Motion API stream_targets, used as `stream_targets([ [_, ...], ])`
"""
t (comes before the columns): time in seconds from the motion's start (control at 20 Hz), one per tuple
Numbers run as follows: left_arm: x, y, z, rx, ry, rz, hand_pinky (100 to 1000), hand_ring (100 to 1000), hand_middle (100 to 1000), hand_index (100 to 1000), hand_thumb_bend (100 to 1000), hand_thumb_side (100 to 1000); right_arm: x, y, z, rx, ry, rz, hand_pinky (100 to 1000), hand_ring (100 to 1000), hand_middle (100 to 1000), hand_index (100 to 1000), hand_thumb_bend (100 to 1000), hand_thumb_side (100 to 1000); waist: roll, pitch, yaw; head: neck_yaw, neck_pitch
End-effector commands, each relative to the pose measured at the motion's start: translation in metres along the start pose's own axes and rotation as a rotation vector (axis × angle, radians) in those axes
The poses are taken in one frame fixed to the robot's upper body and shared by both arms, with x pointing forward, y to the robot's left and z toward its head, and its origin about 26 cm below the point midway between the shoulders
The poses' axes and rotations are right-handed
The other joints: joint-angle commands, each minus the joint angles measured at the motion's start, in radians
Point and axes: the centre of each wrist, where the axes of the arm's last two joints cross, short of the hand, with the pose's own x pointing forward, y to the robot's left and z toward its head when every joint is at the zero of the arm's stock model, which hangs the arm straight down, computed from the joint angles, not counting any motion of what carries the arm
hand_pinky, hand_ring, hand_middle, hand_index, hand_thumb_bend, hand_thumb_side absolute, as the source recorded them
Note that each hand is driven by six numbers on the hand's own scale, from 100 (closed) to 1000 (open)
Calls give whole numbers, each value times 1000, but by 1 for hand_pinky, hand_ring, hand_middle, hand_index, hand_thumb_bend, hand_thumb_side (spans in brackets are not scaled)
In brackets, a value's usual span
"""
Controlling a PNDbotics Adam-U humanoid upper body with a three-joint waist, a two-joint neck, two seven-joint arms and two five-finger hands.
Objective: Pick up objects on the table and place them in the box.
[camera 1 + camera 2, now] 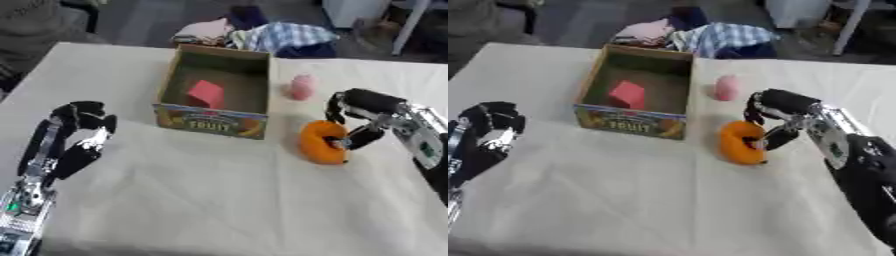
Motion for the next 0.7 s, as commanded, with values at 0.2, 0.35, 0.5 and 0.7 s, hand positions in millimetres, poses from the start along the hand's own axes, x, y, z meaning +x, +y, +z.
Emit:
stream_targets([
  [0.2,4,7,-2,6,-17,-15,689,630,614,739,334,466,8,-84,-5,-158,-40,55,609,571,291,363,270,100,-2,-19,2,-2,-2],
  [0.35,4,6,-3,-1,-20,-15,689,631,614,739,335,465,14,-104,-18,-214,-32,44,602,563,291,362,267,100,-3,-21,10,-5,-6],
  [0.5,7,4,-5,-8,-31,-11,689,631,615,739,336,464,18,-107,-40,-264,-6,2,596,558,295,368,246,100,-3,-19,26,-14,-12],
  [0.7,11,1,-8,-23,-49,1,689,631,615,739,336,464,27,-95,-72,-285,31,-35,599,561,311,387,231,110,2,-13,58,-33,-19],
])
